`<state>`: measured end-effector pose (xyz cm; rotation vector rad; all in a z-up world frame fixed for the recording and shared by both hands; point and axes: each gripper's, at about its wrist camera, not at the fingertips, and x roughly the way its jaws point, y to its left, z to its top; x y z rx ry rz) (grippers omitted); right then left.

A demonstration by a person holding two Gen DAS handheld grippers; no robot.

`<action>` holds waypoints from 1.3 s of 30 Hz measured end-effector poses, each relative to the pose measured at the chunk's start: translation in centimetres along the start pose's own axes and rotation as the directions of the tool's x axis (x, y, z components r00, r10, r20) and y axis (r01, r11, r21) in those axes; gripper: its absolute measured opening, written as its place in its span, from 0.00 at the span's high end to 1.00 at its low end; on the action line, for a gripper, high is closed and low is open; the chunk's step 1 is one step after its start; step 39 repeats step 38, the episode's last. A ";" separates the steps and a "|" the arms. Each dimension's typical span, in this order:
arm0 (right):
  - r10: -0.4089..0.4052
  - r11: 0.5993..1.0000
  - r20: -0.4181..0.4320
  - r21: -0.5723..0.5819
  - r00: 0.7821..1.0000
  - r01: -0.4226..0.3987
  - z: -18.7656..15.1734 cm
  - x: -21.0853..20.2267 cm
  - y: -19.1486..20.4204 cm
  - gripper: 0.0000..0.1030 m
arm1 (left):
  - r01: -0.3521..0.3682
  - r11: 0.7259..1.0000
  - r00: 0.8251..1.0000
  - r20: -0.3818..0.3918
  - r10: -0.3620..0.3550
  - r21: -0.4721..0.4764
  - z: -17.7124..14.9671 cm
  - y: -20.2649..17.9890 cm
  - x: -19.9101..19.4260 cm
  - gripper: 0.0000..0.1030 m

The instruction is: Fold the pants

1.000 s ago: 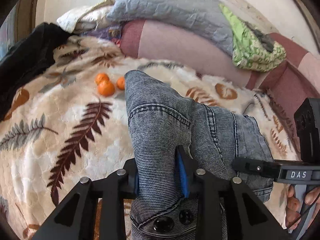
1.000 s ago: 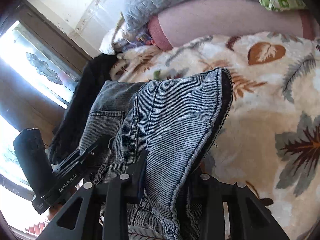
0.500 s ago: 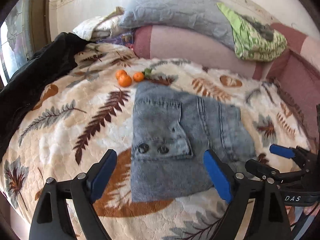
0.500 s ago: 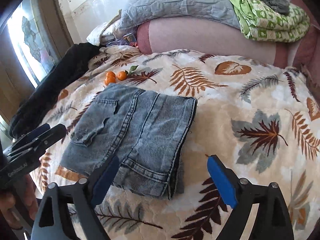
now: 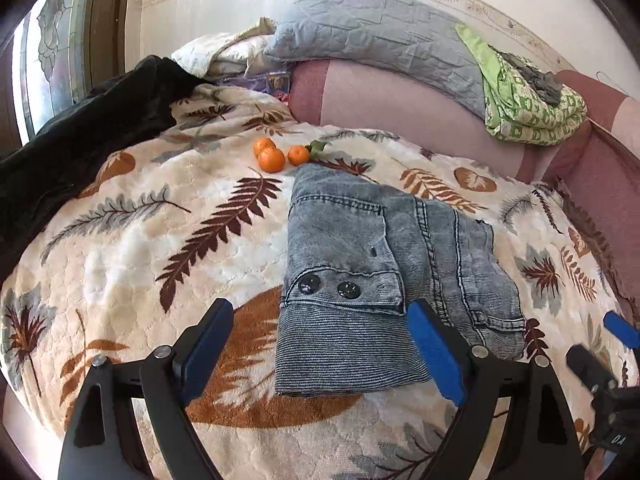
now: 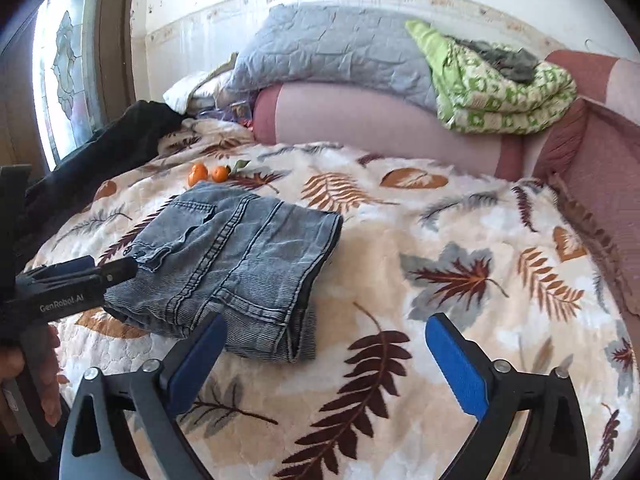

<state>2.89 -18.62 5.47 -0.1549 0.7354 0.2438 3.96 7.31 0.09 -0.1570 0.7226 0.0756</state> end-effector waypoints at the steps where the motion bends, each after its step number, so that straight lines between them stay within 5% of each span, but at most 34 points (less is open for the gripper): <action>1: 0.017 1.000 -0.047 0.003 0.999 -0.017 -0.5 0.6 0.0 0.00 | -0.006 1.000 1.000 0.016 0.006 0.010 0.1 -0.2 -0.2 0.13; 4: 0.051 0.998 -0.121 0.052 0.991 -0.045 -2.0 2.2 -0.5 0.00 | -0.016 0.999 1.000 0.023 0.015 0.038 -0.3 -0.8 -0.6 0.13; 9: 0.003 0.999 0.065 0.049 0.998 -0.006 -1.5 -1.1 -0.6 0.00 | -0.053 0.996 0.999 0.015 0.052 0.070 -1.9 -1.6 -1.3 0.13; 14: 0.015 1.000 0.114 0.018 0.993 -0.017 -1.6 -2.4 0.2 0.00 | -0.082 0.990 0.997 0.017 0.081 0.110 -2.9 -2.6 -3.0 0.13; 20: 0.022 0.999 0.178 0.040 0.984 -0.029 -1.5 -4.1 -0.5 0.00 | -0.020 0.999 1.000 -0.012 0.020 0.045 -3.4 -3.1 -6.1 0.13; 30: 0.015 0.995 0.192 0.094 0.981 -0.034 -2.0 -5.2 -2.5 0.00 | 0.014 0.998 0.996 -0.088 -0.008 0.065 -4.0 -5.4 -6.7 0.13; 34: 0.006 0.995 0.187 0.095 0.982 -0.024 -2.3 -5.1 -2.7 0.00 | 0.042 0.997 0.996 -0.079 -0.036 0.071 -3.8 -6.0 -7.1 0.02; 39: -0.003 0.996 0.181 0.086 0.984 -0.013 -2.4 -4.9 -2.4 0.00 | 0.096 0.995 0.993 -0.066 -0.094 0.033 -3.2 -5.7 -7.0 0.00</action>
